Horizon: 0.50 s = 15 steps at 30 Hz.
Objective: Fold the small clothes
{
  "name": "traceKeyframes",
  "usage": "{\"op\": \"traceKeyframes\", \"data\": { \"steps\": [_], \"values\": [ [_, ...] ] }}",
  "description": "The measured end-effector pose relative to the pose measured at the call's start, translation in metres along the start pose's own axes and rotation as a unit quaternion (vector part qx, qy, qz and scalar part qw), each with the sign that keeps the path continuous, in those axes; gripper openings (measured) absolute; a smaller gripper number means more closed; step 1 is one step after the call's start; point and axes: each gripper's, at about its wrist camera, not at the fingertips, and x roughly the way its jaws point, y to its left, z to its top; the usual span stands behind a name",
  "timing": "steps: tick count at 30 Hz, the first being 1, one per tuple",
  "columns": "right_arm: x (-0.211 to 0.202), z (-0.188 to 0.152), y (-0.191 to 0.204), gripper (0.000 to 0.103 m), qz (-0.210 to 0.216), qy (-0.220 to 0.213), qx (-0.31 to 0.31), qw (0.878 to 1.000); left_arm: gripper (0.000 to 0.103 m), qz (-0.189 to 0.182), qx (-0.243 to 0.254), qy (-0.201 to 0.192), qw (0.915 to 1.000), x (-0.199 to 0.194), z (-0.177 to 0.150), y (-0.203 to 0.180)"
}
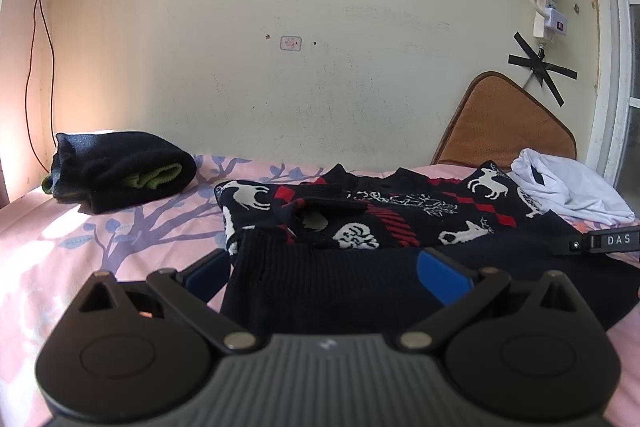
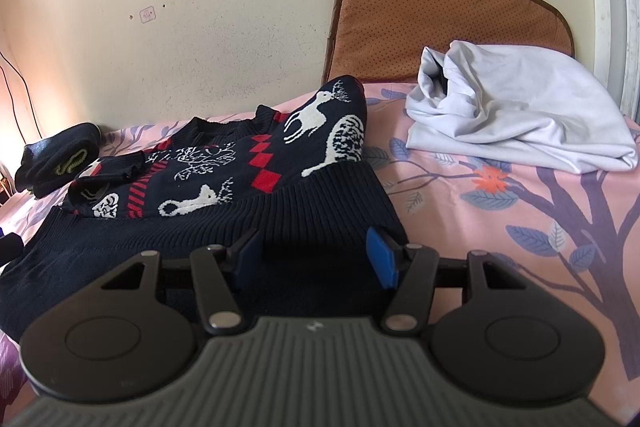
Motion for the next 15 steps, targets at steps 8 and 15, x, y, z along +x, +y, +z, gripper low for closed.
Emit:
{"op": "traceKeyframes", "data": {
  "steps": [8,15],
  "values": [
    [0.000,0.000,0.001,0.060,-0.007,0.000,-0.003,1.000,0.103,-0.025,-0.064,0.097,0.9929,0.027,0.001,0.019],
    [0.000,0.001,0.001,0.061,-0.005,0.000,-0.001,1.000,0.103,-0.030,-0.109,0.116,0.9868,0.034,-0.001,0.034]
  ]
}}
